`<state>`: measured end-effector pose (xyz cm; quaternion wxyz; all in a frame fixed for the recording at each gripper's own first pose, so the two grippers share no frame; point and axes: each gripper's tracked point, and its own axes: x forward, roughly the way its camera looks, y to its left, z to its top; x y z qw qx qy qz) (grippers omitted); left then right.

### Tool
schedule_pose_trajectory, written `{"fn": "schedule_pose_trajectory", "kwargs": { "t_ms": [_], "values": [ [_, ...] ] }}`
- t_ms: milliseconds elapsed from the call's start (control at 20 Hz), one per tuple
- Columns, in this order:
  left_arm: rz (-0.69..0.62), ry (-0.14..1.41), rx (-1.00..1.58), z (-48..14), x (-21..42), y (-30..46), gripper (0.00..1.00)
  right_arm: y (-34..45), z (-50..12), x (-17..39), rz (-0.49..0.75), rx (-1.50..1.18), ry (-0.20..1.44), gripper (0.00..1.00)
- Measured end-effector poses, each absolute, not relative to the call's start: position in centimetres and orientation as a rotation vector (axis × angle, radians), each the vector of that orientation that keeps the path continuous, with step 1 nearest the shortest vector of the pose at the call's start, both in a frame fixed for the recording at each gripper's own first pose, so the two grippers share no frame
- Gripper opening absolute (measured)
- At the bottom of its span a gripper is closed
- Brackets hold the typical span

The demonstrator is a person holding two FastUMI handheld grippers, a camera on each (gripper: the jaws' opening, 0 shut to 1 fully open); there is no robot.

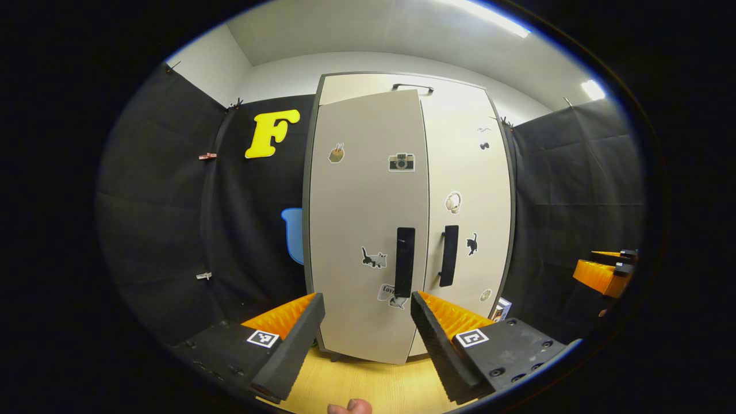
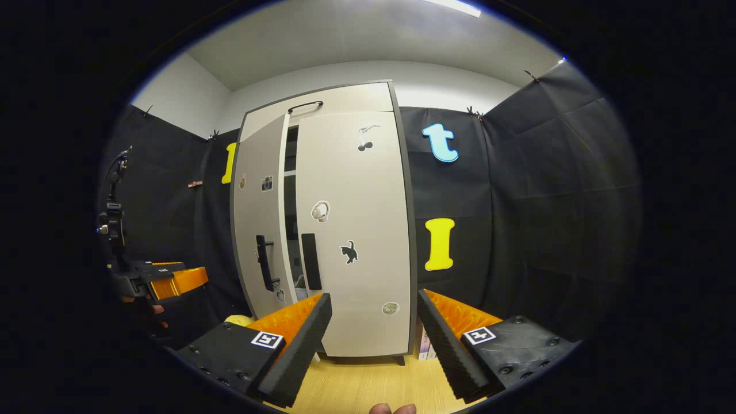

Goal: Grab one shoe with the right hand and put it into the shoe cabinet, grab the other shoe with the left hand and put it into the shoe cabinet; then close the right door with the right hand and the left door with the left hand.

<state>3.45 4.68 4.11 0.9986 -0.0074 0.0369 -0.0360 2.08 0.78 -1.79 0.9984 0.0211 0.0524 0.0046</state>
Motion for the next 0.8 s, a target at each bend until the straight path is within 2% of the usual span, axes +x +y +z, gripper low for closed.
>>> {"fn": "schedule_pose_trajectory", "kwargs": {
  "t_ms": [50, 100, 800],
  "values": [
    [-0.078, 0.074, -0.016, 4.0, 3.1, 4.7, 0.95, 1.0, -1.7, 1.9, 0.007, 0.041, 0.103, 1.00],
    [-0.086, 0.075, -0.017, 4.1, 2.8, 4.5, 0.95, 1.2, -1.6, 1.6, 0.004, 0.041, 0.103, 0.98],
    [-0.118, 0.071, -0.019, 4.0, 0.9, 4.8, 0.95, 3.6, -1.7, -0.1, 0.001, 0.045, 0.096, 0.98]
  ]
}}
